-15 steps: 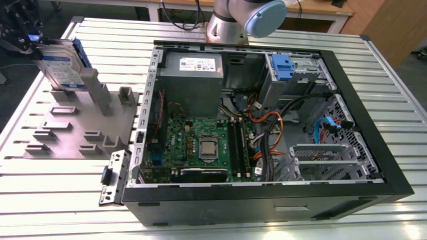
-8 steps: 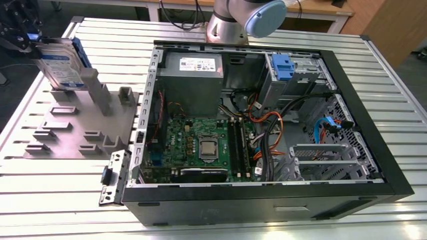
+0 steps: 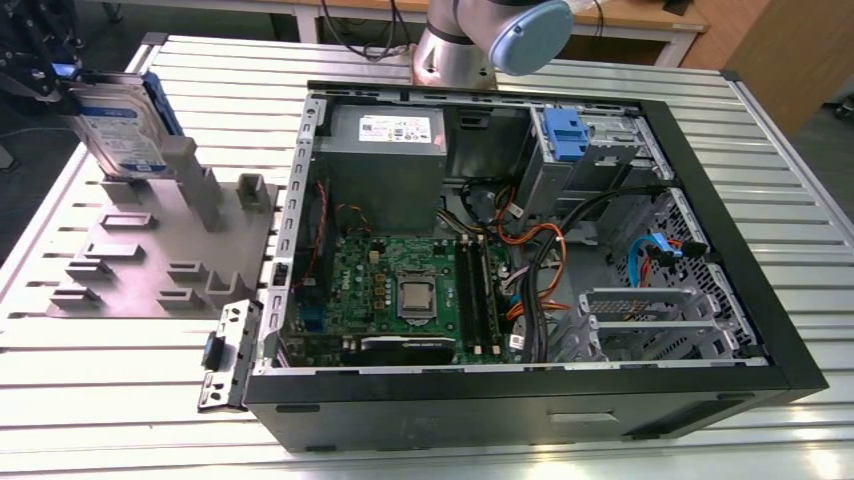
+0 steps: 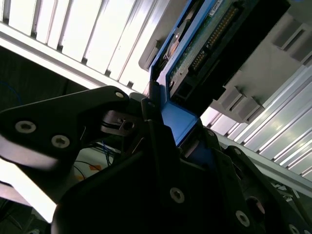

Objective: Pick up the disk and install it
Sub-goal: 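Pick up the disk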

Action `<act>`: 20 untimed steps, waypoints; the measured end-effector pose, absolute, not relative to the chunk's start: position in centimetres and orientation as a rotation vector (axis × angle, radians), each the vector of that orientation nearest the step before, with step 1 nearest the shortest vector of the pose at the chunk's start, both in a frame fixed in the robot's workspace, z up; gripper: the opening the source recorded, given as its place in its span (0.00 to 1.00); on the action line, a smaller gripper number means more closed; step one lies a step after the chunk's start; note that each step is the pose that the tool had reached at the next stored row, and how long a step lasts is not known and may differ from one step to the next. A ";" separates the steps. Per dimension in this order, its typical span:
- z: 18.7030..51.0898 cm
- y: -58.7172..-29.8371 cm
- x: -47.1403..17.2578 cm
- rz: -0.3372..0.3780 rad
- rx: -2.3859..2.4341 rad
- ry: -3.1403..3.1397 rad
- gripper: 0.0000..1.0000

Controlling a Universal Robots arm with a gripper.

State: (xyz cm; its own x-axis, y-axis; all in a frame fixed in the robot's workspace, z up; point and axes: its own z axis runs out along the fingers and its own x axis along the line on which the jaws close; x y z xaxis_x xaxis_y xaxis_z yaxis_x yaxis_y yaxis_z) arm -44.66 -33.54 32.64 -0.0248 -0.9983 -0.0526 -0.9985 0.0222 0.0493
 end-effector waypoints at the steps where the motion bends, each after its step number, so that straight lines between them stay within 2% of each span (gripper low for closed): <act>1: 32.7 -33.5 -44.7 0.113 -2.191 2.244 0.36; 20: 33.5 -33.5 -44.7 0.113 -2.192 2.244 0.36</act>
State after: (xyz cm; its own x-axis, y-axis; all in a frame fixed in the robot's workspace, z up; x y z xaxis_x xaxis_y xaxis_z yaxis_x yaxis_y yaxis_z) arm -44.66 -33.54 33.46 -0.0248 -0.9983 -0.0525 -0.9985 0.0222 0.0493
